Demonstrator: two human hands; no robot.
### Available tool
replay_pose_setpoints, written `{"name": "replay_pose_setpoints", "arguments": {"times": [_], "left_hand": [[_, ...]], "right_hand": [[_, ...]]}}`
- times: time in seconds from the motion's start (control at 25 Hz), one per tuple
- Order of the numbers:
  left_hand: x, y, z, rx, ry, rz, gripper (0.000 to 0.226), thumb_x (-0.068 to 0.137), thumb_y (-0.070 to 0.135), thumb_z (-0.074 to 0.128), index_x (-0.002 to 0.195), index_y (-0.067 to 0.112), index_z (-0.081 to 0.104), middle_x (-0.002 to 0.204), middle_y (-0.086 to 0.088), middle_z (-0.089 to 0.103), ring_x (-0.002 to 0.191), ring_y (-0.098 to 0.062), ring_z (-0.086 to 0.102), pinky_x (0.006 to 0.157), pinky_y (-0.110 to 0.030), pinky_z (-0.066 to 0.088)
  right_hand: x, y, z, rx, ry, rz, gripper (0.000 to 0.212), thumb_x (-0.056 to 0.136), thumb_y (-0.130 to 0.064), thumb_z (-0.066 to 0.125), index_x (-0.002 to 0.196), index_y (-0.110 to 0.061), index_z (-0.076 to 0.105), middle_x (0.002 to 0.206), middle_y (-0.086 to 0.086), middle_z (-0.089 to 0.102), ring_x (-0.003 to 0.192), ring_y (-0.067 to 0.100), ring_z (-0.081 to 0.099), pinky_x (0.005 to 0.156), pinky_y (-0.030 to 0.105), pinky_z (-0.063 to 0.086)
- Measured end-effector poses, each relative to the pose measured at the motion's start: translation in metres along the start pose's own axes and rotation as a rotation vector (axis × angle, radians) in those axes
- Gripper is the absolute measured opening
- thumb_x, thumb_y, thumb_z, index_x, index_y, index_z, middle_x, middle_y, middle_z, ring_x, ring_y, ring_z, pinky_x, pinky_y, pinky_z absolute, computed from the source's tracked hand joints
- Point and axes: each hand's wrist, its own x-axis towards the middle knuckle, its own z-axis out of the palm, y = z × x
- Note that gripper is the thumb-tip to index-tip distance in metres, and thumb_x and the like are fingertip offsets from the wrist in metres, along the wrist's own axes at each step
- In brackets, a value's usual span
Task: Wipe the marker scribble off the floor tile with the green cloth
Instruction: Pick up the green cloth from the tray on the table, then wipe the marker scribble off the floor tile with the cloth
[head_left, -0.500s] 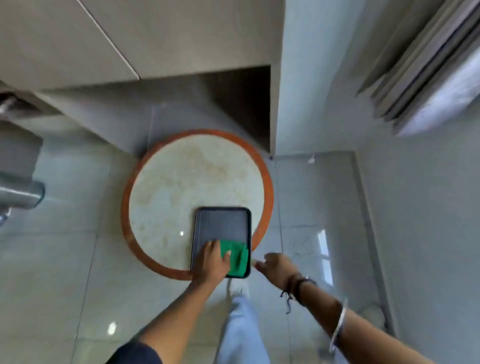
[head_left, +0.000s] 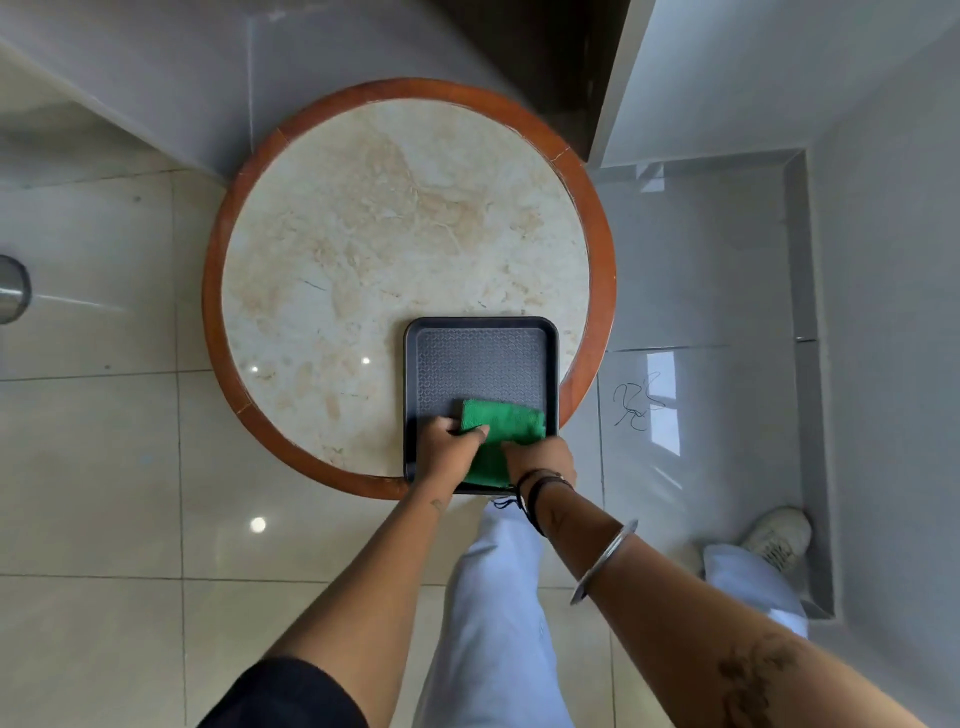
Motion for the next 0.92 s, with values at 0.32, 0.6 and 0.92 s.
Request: {"name": "replay_pose_setpoints", "arguments": {"times": [0.32,0.6,0.92], "left_hand": [[-0.05,0.041,0.007,-0.371,-0.441,-0.079,0.027,0.076,0.024,0.079,0.1,0.013,0.075,0.1,-0.01,0.078,0.09,-0.025,0.074,0.08,-0.041,0.06],[-0.065,0.045,0.199,-0.026,-0.317,0.091,0.064,0.069,0.042,0.081,0.117,0.009,0.056,0.099,-0.007,0.071,0.083,-0.019,0.069,0.07,-0.028,0.053],[0.171,-0.073,0.379,1.282,-0.172,0.504,0.102,0.077,0.059,0.065,0.153,0.012,0.016,0.162,-0.015,0.015,0.149,-0.03,0.015,0.121,-0.047,0.015]], "right_hand": [[-0.003,0.003,-0.103,0.671,-0.417,-0.199,0.027,0.065,-0.004,0.072,0.089,0.005,0.066,0.093,0.021,0.069,0.089,0.035,0.065,0.081,0.043,0.057],[0.117,0.122,-0.224,0.821,-0.297,-0.261,0.02,0.082,0.011,0.058,0.101,0.008,0.064,0.092,0.02,0.073,0.088,0.037,0.065,0.076,0.041,0.059],[0.406,0.236,-0.169,0.142,0.559,-0.362,0.046,0.075,0.005,0.058,0.121,-0.003,0.06,0.113,0.025,0.068,0.102,0.041,0.063,0.088,0.043,0.051]]}}
